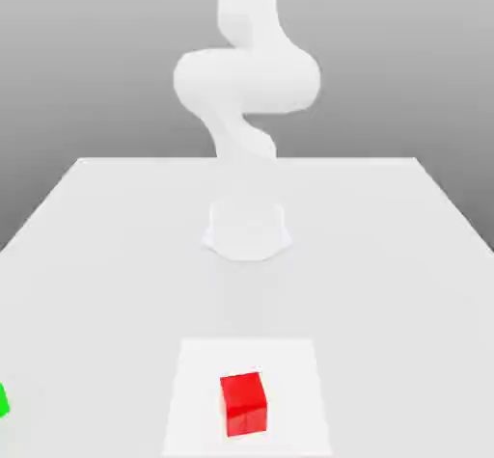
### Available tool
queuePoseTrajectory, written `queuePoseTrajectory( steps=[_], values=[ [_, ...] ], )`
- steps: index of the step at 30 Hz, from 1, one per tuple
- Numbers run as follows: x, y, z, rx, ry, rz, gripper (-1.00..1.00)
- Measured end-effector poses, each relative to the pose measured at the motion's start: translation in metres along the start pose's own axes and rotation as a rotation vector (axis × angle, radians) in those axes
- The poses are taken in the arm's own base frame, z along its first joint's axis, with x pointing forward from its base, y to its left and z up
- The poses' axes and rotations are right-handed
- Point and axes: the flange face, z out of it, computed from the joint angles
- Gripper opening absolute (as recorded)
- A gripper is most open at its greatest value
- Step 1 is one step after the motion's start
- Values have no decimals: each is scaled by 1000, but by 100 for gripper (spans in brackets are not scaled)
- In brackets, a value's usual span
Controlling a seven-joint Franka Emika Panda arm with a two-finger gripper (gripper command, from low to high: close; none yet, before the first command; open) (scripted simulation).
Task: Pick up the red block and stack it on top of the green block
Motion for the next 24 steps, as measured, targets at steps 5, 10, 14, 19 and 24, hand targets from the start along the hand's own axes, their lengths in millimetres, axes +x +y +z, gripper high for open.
queuePoseTrajectory(
  steps=[5, 10, 14, 19, 24],
  values=[
    [-13, 16, 108, -99, -126, -38, 0],
    [-43, 46, 204, -196, -245, -77, 0],
    [-76, 79, 272, -275, -340, -108, 0],
    [-126, 131, 342, -376, -456, -149, 0],
    [-176, 185, 394, -457, -547, -183, 0]
  ],
)
